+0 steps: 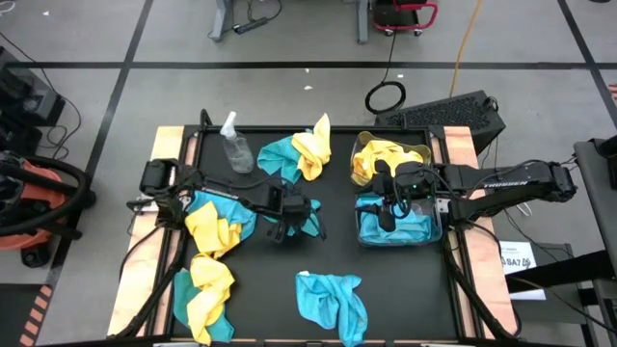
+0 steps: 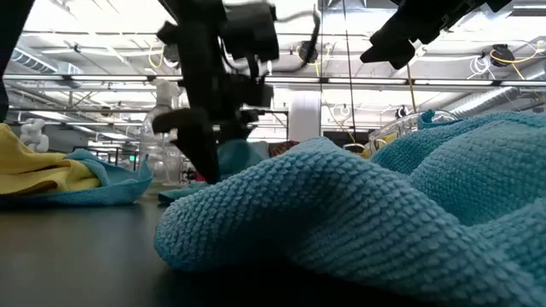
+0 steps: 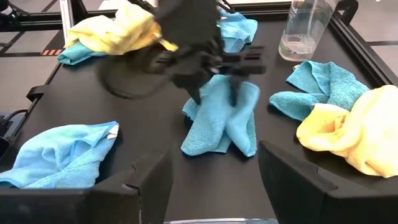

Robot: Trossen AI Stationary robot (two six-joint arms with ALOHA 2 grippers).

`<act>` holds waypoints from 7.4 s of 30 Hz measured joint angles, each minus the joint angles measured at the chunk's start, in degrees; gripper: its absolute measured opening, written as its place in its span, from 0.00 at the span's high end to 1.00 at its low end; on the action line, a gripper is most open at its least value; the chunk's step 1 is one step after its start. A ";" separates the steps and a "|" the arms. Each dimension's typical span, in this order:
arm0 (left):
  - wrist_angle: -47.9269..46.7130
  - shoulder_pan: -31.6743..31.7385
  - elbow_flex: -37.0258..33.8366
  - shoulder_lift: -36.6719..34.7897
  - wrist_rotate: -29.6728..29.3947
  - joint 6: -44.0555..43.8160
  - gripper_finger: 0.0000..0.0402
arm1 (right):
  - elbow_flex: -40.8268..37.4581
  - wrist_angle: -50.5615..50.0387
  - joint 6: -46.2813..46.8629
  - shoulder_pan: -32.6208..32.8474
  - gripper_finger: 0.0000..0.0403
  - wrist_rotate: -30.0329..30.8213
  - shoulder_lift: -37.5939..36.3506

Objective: Sort microfiber towel by color & place in baskets
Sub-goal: Put the blue microfiber towel into the bottom transparent bin

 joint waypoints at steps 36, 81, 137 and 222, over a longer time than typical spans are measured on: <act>16.92 3.57 19.60 1.58 8.39 9.26 0.96 | 0.00 -19.92 13.46 10.46 0.52 10.08 -13.62; 53.41 5.01 24.44 22.94 24.95 -4.86 0.93 | 0.00 -29.87 18.34 12.37 0.37 14.71 -21.32; -3.48 1.34 24.39 -4.62 6.39 2.62 0.49 | -0.02 -48.43 31.04 13.75 0.99 19.23 4.12; 27.88 -20.57 -3.78 -5.51 9.17 3.17 0.49 | 12.52 -21.88 18.78 23.14 0.48 13.81 1.97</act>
